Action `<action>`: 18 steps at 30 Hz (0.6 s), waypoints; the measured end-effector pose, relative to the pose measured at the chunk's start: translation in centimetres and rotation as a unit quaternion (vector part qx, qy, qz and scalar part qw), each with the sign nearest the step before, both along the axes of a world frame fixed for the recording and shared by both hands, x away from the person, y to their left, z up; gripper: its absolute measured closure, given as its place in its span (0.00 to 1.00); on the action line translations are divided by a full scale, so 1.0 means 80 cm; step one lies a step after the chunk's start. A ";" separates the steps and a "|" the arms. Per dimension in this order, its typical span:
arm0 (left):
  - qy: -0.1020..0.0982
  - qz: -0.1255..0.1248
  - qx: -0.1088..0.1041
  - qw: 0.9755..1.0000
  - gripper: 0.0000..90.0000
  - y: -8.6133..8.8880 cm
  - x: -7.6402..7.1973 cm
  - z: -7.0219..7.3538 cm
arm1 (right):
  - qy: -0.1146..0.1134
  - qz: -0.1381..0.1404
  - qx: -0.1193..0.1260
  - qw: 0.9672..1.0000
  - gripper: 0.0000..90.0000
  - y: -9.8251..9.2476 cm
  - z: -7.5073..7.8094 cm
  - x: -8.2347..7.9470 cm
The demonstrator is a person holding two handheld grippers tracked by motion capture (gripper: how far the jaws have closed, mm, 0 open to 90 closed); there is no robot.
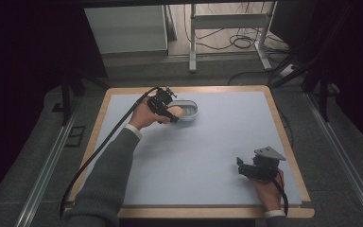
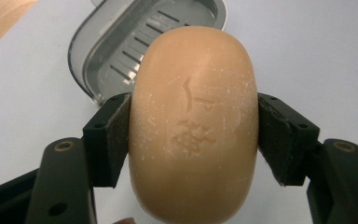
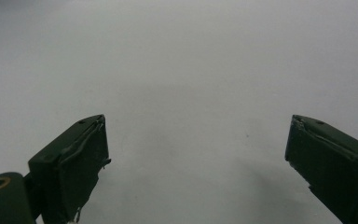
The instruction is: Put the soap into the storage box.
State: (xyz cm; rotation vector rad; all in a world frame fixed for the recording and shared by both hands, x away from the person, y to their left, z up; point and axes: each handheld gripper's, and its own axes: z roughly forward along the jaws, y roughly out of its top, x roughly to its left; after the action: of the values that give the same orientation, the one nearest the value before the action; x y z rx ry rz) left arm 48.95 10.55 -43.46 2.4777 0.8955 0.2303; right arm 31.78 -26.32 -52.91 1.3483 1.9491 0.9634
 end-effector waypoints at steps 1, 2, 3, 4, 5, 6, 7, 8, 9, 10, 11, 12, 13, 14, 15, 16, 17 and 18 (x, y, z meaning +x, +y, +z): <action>0.000 0.000 -0.003 1.000 0.36 -0.001 0.003 0.000 | 0.000 0.000 0.000 1.000 0.07 0.000 0.000 0.000; 0.000 0.000 -0.004 1.000 0.36 -0.002 0.005 -0.001 | 0.000 0.001 -0.001 1.000 0.07 0.000 0.000 0.000; -0.001 -0.002 -0.002 1.000 0.36 -0.004 0.009 -0.002 | 0.000 0.002 -0.002 1.000 0.07 0.000 0.000 0.000; 0.000 -0.003 -0.001 1.000 0.36 -0.006 0.011 -0.003 | 0.001 0.003 -0.002 1.000 0.07 0.000 0.000 0.000; 0.000 -0.004 0.001 1.000 0.36 -0.007 0.013 -0.004 | 0.001 0.002 -0.002 1.000 0.07 0.000 0.000 0.000; 0.001 -0.004 0.002 1.000 0.36 -0.009 0.014 -0.005 | 0.000 0.002 -0.002 1.000 0.07 0.001 0.000 0.000; 0.002 -0.004 0.004 1.000 0.36 -0.010 0.016 -0.007 | 0.000 0.002 -0.002 1.000 0.07 0.001 0.000 0.000; 0.004 -0.004 0.005 1.000 0.36 -0.011 0.019 -0.008 | 0.000 0.003 -0.003 1.000 0.07 0.001 0.000 0.000; 0.007 -0.005 0.005 1.000 0.36 -0.013 0.021 -0.009 | 0.000 0.002 -0.003 1.000 0.07 0.000 0.000 0.000; 0.011 -0.006 0.004 1.000 0.36 -0.014 0.024 -0.010 | 0.000 0.002 -0.003 1.000 0.07 0.001 0.000 0.000; 0.012 -0.005 0.003 1.000 0.36 -0.015 0.025 -0.011 | 0.000 0.003 -0.003 1.000 0.07 0.001 0.000 0.000; 0.013 -0.004 0.002 1.000 0.36 -0.015 0.027 -0.012 | 0.000 0.002 -0.003 1.000 0.07 0.001 0.000 0.000; 0.015 -0.004 0.001 1.000 0.36 -0.016 0.029 -0.013 | 0.000 0.003 -0.003 1.000 0.07 0.001 0.000 0.000; 0.016 -0.004 0.002 1.000 0.36 -0.017 0.032 -0.014 | 0.000 0.003 -0.003 1.000 0.07 0.001 0.000 0.000; 0.016 -0.003 0.003 1.000 0.36 -0.018 0.033 -0.015 | -0.002 0.002 -0.003 1.000 0.07 0.001 0.000 0.000; 0.018 -0.003 0.005 1.000 0.36 -0.019 0.035 -0.016 | -0.002 0.002 -0.003 1.000 0.07 0.001 0.000 0.000; 0.019 -0.007 0.010 1.000 0.36 -0.019 0.038 -0.016 | -0.002 0.002 -0.003 1.000 0.07 0.001 0.000 0.000; 0.019 -0.006 0.010 1.000 0.36 -0.020 0.039 -0.016 | -0.002 0.002 -0.003 1.000 0.07 0.001 0.000 0.000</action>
State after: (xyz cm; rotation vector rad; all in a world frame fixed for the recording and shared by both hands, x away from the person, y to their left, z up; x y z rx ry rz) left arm 52.06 8.96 -44.77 2.5132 0.8985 0.1903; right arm 31.75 -26.27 -52.92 1.3399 1.9504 0.9611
